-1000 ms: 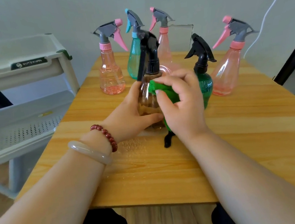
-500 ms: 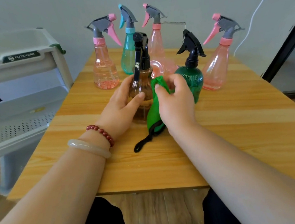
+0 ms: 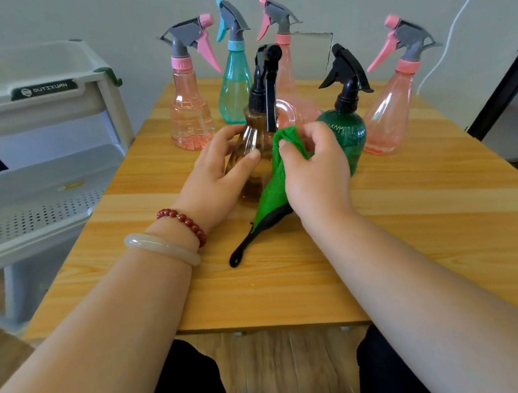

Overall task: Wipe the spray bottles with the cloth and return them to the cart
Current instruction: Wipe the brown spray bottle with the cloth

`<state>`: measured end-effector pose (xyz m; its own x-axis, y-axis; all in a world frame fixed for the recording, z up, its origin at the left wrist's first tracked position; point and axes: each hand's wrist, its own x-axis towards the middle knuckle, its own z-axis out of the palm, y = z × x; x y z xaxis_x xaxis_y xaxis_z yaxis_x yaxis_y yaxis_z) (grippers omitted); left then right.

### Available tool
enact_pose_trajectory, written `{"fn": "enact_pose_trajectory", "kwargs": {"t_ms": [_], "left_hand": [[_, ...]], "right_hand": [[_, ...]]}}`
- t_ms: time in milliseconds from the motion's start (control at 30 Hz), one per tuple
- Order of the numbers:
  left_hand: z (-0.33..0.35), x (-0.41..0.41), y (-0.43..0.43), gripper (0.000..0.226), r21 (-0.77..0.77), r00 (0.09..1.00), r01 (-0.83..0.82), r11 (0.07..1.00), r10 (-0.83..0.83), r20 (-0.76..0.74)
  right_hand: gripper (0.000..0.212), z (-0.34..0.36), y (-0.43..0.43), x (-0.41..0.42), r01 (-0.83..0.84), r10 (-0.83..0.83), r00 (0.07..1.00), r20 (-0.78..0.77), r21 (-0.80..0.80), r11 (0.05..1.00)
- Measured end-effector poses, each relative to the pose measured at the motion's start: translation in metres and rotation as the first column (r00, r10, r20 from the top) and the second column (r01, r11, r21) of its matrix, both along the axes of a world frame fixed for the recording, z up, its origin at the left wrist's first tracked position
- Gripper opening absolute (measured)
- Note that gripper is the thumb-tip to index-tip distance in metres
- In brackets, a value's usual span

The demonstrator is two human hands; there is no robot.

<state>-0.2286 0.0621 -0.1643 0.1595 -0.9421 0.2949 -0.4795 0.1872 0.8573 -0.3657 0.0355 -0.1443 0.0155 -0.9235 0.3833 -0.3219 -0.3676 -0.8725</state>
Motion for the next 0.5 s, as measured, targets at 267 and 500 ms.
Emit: {"fn": "enact_pose_trajectory", "kwargs": {"t_ms": [267,500], "left_hand": [[-0.001,0.000,-0.003,0.053,-0.083,0.997,-0.074,0.994,0.073,-0.021],[-0.003,0.003,-0.005,0.057,-0.050,0.997,-0.079,0.996,0.078,-0.019]], "right_hand": [[0.009,-0.004,-0.002,0.012,0.030,-0.030,0.999,0.022,0.005,1.000],[0.006,0.010,0.000,0.021,0.004,0.001,0.998,0.059,-0.090,0.996]]}}
